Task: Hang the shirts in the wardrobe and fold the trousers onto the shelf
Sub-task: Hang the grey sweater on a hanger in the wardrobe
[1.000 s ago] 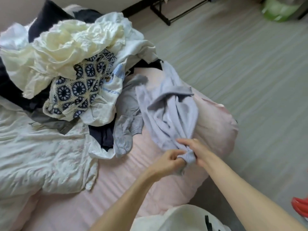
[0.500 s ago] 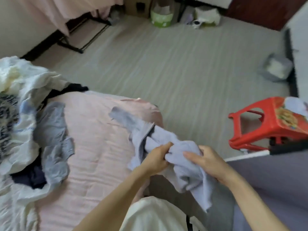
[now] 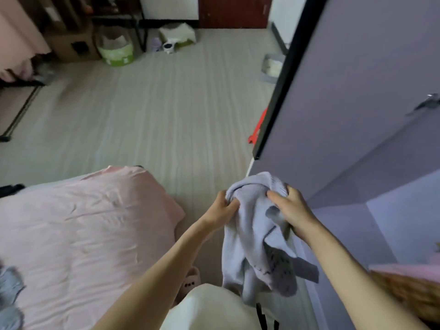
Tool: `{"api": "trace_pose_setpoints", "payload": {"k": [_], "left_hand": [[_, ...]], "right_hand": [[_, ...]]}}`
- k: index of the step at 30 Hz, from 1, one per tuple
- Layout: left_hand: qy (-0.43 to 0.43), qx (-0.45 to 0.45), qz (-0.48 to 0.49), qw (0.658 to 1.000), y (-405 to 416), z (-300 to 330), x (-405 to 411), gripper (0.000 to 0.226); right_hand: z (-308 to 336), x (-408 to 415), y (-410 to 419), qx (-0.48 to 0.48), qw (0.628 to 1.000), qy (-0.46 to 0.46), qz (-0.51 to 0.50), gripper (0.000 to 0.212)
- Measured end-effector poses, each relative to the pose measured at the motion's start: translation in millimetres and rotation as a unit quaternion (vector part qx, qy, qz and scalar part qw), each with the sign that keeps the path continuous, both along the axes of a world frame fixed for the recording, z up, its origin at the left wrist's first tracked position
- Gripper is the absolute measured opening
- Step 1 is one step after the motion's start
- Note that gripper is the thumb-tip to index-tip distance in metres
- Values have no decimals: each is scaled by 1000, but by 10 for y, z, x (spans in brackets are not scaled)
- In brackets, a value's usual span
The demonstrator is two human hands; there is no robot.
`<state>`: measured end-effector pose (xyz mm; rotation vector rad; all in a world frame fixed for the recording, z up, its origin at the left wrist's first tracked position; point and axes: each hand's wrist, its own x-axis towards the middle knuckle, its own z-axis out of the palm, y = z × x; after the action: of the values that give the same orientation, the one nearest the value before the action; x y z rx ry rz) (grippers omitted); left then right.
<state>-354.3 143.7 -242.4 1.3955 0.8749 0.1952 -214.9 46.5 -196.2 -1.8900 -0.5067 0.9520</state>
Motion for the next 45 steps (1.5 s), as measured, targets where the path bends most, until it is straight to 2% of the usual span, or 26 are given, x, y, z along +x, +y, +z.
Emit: {"api": "trace_pose_setpoints", "payload": {"k": [2, 4, 7, 9, 11, 13, 14, 15, 17, 19, 21, 24, 27, 29, 30, 31, 33, 34, 35, 37, 38, 40, 41, 45], "left_hand": [[4, 22, -3, 1000, -119, 123, 78, 47], [-44, 15, -26, 999, -179, 270, 110, 47], [-96, -61, -126, 985, -274, 546, 190, 50], [-75, -44, -183, 979, -358, 641, 316, 64], [-21, 98, -194, 976, -404, 672, 473, 65], [1, 263, -153, 953, -366, 677, 574, 29], [-12, 277, -124, 953, -302, 672, 597, 16], [-34, 244, -102, 964, -216, 655, 620, 18], [-81, 81, -64, 991, -88, 695, 639, 23], [-102, -25, -12, 994, 41, 766, 673, 26], [-103, -78, 47, 990, 221, 845, 679, 30], [-100, -106, 102, 984, 519, 939, 576, 32], [-86, -75, 53, 992, 635, 977, 507, 29], [-72, -18, -2, 997, 617, 994, 522, 22], [-72, 12, -21, 997, 616, 1003, 521, 19], [-71, 38, -47, 996, 624, 1010, 531, 23], [-50, 100, -115, 987, 657, 989, 502, 44], [-27, 151, -159, 975, 687, 964, 488, 57], [2, 211, -208, 955, 717, 932, 490, 70], [65, 335, -297, 892, 741, 847, 503, 85], [86, 387, -337, 854, 720, 813, 533, 77], [87, 448, -382, 803, 623, 813, 611, 32], [75, 447, -386, 803, 536, 824, 687, 23], [44, 348, -379, 856, 155, 932, 1176, 37]], "right_hand": [[41, 131, -91, -9, 999, -25, -23, 16], [27, 221, -150, -27, 997, -5, -68, 17], [77, 304, -170, -57, 989, -1, -138, 13], [126, 321, -124, -50, 984, -2, -172, 17], [184, 331, -78, -25, 981, 8, -192, 11], [235, 341, -59, -23, 984, 4, -177, 12], [250, 344, -74, -26, 987, -7, -159, 13], [258, 352, -94, -25, 990, -12, -139, 17], [297, 350, -159, 40, 991, 37, -121, 31], [339, 368, -228, 121, 982, 91, -112, 35], [363, 413, -332, 97, 992, 48, -59, 30], [297, 540, -571, -72, 994, -71, 51, 44], [239, 538, -697, -205, 947, -217, 116, 22], [213, 542, -712, -233, 921, -298, 94, 35], [223, 547, -704, -216, 925, -305, 62, 34], [249, 552, -713, -179, 944, -276, 7, 33], [310, 536, -736, -58, 982, -95, -154, 29], [343, 531, -758, -1, 971, 12, -237, 28], [364, 541, -798, 52, 944, 109, -306, 27], [409, 567, -886, 112, 895, 230, -366, 30], [447, 578, -929, 126, 881, 259, -375, 30], [500, 617, -1001, 130, 866, 274, -397, 28], [518, 663, -1048, 121, 864, 268, -409, 26], [613, 969, -1272, 121, 853, 227, -454, 21]]}}
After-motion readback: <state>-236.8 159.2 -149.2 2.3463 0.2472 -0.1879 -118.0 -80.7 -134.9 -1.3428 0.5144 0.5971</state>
